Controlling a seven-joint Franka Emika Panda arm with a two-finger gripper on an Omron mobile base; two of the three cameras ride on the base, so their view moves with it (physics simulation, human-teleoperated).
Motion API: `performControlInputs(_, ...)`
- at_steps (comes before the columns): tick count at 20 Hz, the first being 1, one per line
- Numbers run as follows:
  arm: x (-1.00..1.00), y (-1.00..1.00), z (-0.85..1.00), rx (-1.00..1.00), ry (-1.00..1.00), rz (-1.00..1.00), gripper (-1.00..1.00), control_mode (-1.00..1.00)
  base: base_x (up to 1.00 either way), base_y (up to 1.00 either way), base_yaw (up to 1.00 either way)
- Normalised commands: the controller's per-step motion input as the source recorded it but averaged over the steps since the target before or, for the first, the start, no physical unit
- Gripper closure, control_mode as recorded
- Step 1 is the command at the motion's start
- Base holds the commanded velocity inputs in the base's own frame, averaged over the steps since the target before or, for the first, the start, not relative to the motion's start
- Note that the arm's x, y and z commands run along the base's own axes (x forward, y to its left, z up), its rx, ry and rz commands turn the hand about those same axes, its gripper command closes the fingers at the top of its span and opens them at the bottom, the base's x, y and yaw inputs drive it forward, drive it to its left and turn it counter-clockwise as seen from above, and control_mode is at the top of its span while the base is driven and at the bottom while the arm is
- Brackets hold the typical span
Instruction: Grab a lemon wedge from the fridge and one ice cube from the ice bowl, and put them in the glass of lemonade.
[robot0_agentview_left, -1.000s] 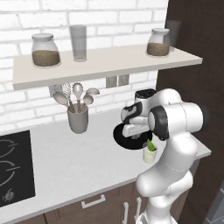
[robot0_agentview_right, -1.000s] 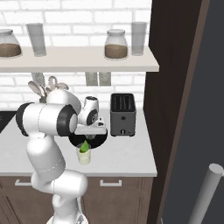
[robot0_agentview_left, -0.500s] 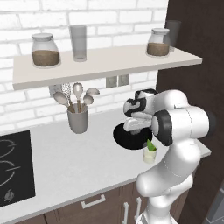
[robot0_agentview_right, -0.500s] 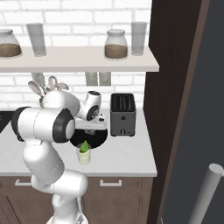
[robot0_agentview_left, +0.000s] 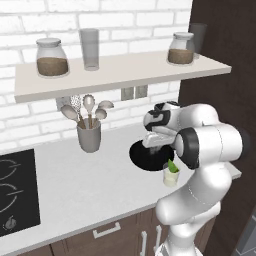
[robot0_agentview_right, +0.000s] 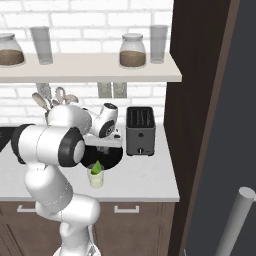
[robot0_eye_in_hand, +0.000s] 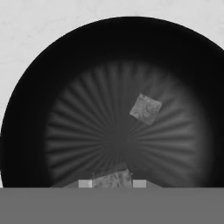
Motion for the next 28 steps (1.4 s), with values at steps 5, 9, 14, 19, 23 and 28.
performControlInputs(5, -0.23, 0.04, 0.58, 0.00, 0.00, -0.05, 1.00, -1.00, 0.00, 0.00, 0.00)
performControlInputs(9, -0.67, -0.02, 0.78, -0.03, 0.00, 0.00, 1.00, -1.00, 0.00, 0.00, 0.00)
performControlInputs(14, -0.81, 0.00, 0.47, -0.10, 0.00, 0.00, 1.00, -1.00, 0.00, 0.00, 0.00)
performControlInputs(19, -0.87, 0.00, 0.19, -0.05, 0.00, 0.00, 1.00, -1.00, 0.00, 0.00, 0.00)
performControlInputs(23, -0.54, 0.00, 0.00, -0.03, 0.01, 0.00, 1.00, -1.00, 0.00, 0.00, 0.00)
performControlInputs(28, -0.25, -0.02, -0.03, 0.00, 0.03, 0.00, 1.00, -1.00, 0.00, 0.00, 0.00)
